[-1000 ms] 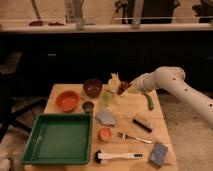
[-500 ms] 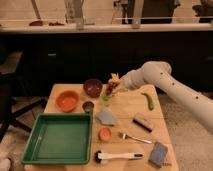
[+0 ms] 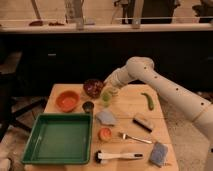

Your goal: Place grapes in red bowl

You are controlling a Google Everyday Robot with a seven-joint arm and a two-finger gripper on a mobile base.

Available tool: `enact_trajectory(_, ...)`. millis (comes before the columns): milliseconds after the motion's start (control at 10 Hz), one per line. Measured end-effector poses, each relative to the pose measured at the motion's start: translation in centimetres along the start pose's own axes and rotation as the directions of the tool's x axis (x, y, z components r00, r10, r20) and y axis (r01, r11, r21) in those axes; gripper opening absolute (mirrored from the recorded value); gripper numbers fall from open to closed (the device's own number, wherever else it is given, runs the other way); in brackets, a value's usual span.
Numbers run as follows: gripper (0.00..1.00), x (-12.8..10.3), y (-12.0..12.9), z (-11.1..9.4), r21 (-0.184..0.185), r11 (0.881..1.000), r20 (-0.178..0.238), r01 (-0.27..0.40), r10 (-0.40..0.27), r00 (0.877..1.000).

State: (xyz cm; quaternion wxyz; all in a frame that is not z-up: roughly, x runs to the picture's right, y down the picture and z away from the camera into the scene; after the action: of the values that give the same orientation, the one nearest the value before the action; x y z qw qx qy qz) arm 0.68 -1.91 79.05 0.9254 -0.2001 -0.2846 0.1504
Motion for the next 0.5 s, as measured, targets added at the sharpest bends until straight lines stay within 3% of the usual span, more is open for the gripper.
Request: enact_trajectory(500, 0.00, 0.13, -0.03, -0.05, 0.001, 1.000, -0.001, -0.002, 0.002, 1.000)
